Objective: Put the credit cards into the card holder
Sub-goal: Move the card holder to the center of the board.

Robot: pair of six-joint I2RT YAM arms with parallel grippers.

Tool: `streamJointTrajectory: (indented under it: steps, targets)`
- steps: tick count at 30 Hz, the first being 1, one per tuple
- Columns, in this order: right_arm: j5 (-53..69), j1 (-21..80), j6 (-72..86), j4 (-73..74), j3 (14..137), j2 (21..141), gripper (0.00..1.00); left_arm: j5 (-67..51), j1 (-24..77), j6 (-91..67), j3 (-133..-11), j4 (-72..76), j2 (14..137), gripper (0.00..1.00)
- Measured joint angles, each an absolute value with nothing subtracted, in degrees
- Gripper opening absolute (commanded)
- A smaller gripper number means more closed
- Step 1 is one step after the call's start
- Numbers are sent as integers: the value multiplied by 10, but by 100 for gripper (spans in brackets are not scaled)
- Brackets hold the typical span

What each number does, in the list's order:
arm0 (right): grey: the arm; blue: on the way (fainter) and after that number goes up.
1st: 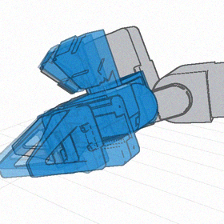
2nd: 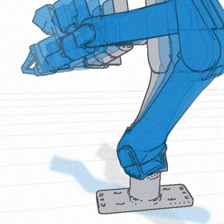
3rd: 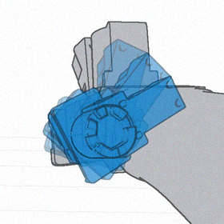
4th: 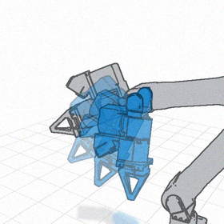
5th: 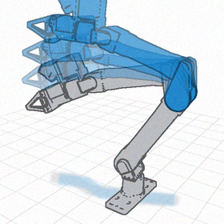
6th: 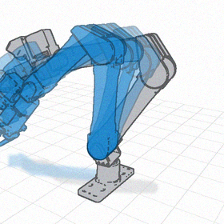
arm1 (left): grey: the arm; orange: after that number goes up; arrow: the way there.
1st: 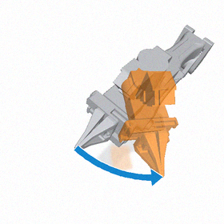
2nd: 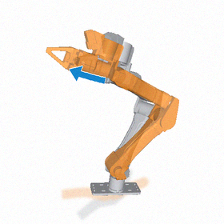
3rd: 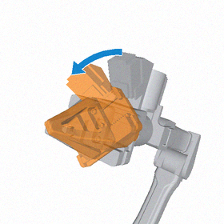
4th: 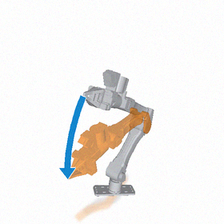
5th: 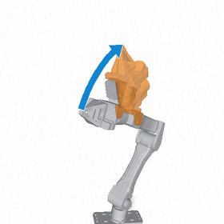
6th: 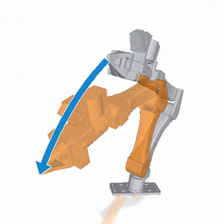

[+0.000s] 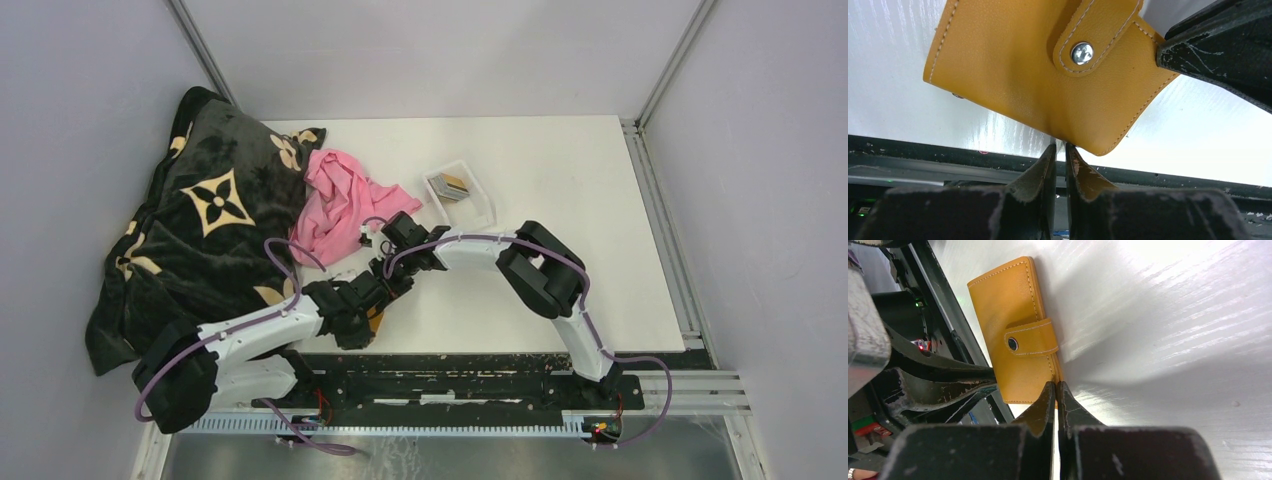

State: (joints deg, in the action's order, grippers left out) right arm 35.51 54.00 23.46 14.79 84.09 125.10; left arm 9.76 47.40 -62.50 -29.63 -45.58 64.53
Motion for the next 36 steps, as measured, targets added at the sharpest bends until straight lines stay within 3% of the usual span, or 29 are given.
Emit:
streamJointTrajectory:
  steps: [21,28,36]
  targets:
    - [243,462,257,153,734,1154,1,202,474,-580,-370,-371,675,28]
    - [183,424,281,153,698,1118,1,226,474,-527,-414,-294,707,35]
    - [112,395,303,157,672,1086,1,220,474,-465,-443,-177,795,37]
